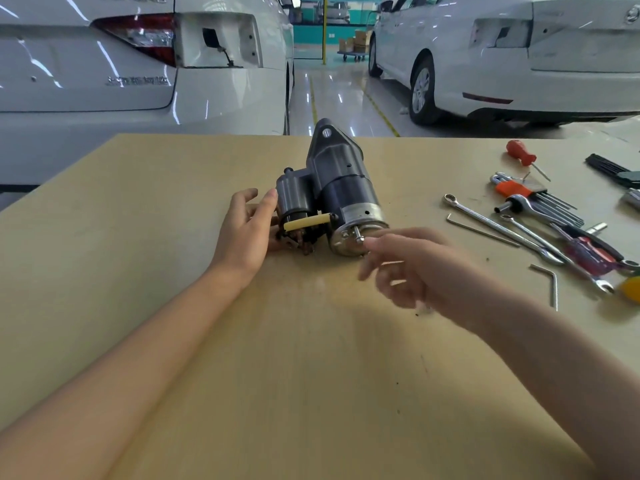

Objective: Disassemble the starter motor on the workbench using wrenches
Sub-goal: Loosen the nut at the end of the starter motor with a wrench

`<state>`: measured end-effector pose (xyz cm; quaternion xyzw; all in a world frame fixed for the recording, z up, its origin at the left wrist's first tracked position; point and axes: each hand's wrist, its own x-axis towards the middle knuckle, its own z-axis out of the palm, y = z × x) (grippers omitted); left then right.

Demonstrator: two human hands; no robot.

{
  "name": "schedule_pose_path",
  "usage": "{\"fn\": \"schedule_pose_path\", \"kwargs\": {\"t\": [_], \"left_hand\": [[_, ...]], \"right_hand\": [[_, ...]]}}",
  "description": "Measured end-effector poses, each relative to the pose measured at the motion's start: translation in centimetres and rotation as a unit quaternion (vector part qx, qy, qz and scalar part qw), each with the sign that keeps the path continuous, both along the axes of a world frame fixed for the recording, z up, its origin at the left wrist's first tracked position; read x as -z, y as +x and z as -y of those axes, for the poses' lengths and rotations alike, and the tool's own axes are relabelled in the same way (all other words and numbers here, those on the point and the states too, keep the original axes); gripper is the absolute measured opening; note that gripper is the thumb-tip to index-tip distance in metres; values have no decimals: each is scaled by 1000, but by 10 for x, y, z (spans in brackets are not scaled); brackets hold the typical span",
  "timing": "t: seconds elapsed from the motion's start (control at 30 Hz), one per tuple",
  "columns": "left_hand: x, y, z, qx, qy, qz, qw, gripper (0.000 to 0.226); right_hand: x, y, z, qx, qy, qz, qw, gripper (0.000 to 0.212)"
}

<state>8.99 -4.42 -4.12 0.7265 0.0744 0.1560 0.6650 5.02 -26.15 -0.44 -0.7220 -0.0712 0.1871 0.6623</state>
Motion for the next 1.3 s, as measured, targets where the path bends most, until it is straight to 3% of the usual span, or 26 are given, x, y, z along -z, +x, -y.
{"fn": "schedule_pose_path", "kwargs": {"t": [0.1,0.2,0.6,0.77,0.9,1.07,1.17,1.3], "left_hand": [[3,2,1,-6,4,3,1000,48],[2,2,1,-6,10,2,1000,34],[3,2,1,7,15,1,1000,22],[0,-2,2,12,11,5,1000,29],[-2,-4,3,13,10,4,1000,37],[-2,-3,3,13,12,-1,1000,37],[-2,-2,2,15,13,-1,1000,37],[-1,-2,3,20,11,1,1000,35]], "right_hand": [[2,-2,-10,-38,169,-142,975,30],[7,-2,-13,-19,216,-157,964,25],[11,-7,-22,107,170,-81,976,27],[7,-13,-22,55,154,-136,977,32],[4,-12,-21,29,223,-193,955,29],[7,-9,-21,40,217,-156,963,16],[10,-8,-22,79,179,-131,972,31],[5,-8,-18,39,186,-159,969,35]]}}
